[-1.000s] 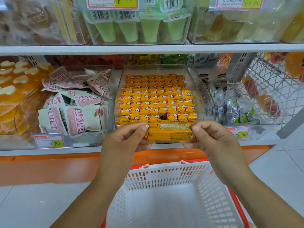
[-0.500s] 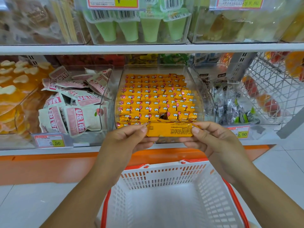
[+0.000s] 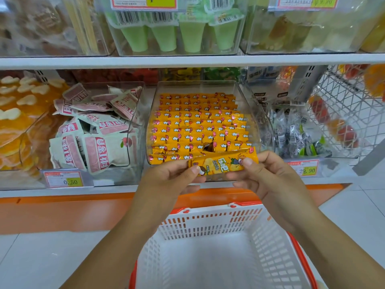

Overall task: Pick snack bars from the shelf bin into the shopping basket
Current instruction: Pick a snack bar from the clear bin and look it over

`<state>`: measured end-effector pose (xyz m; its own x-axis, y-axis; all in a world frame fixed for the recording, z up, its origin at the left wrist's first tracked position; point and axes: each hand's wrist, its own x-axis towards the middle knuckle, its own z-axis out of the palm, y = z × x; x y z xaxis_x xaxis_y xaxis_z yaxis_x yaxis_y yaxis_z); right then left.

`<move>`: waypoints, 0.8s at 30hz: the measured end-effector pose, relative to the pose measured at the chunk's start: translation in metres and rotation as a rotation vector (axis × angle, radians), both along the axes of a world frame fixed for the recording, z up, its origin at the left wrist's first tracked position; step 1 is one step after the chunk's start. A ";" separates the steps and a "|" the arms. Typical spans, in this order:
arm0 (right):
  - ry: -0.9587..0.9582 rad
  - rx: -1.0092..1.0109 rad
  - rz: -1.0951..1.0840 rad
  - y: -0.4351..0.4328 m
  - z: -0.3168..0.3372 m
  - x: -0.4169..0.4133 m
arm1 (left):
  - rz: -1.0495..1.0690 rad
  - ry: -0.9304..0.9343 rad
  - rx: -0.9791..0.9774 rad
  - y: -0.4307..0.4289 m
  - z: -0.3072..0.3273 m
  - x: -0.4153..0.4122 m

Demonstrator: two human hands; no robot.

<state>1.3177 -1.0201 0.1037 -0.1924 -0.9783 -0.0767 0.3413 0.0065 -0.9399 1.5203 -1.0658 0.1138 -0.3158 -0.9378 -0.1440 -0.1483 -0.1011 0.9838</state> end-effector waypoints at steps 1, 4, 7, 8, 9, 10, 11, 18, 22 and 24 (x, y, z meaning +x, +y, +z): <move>-0.034 0.019 0.007 0.000 0.000 0.000 | 0.007 -0.072 -0.049 -0.001 -0.003 -0.002; -0.065 0.074 -0.004 -0.003 -0.002 0.001 | 0.012 -0.368 -0.308 -0.008 -0.011 -0.010; 0.105 0.091 -0.088 -0.008 -0.003 -0.001 | 0.024 -0.615 -0.534 -0.022 -0.021 -0.015; 0.190 0.083 -0.126 -0.010 -0.001 -0.003 | 0.038 -0.696 -0.595 -0.029 -0.024 -0.015; 0.263 0.063 -0.158 -0.014 0.003 -0.004 | 0.055 -0.759 -0.638 -0.036 -0.027 -0.015; 0.323 0.033 -0.178 -0.019 0.007 -0.006 | 0.072 -0.813 -0.673 -0.042 -0.030 -0.014; 0.381 -0.004 -0.181 -0.027 0.013 -0.007 | 0.079 -0.863 -0.698 -0.047 -0.032 -0.013; 1.156 -0.030 0.103 -0.081 0.051 -0.014 | -0.004 -0.983 -0.773 -0.059 -0.039 -0.001; 1.452 -0.032 0.206 -0.093 0.072 -0.012 | -0.053 -0.990 -0.781 -0.059 -0.041 0.003; 1.528 -0.046 0.220 -0.100 0.072 -0.010 | -0.071 -0.997 -0.782 -0.059 -0.043 0.005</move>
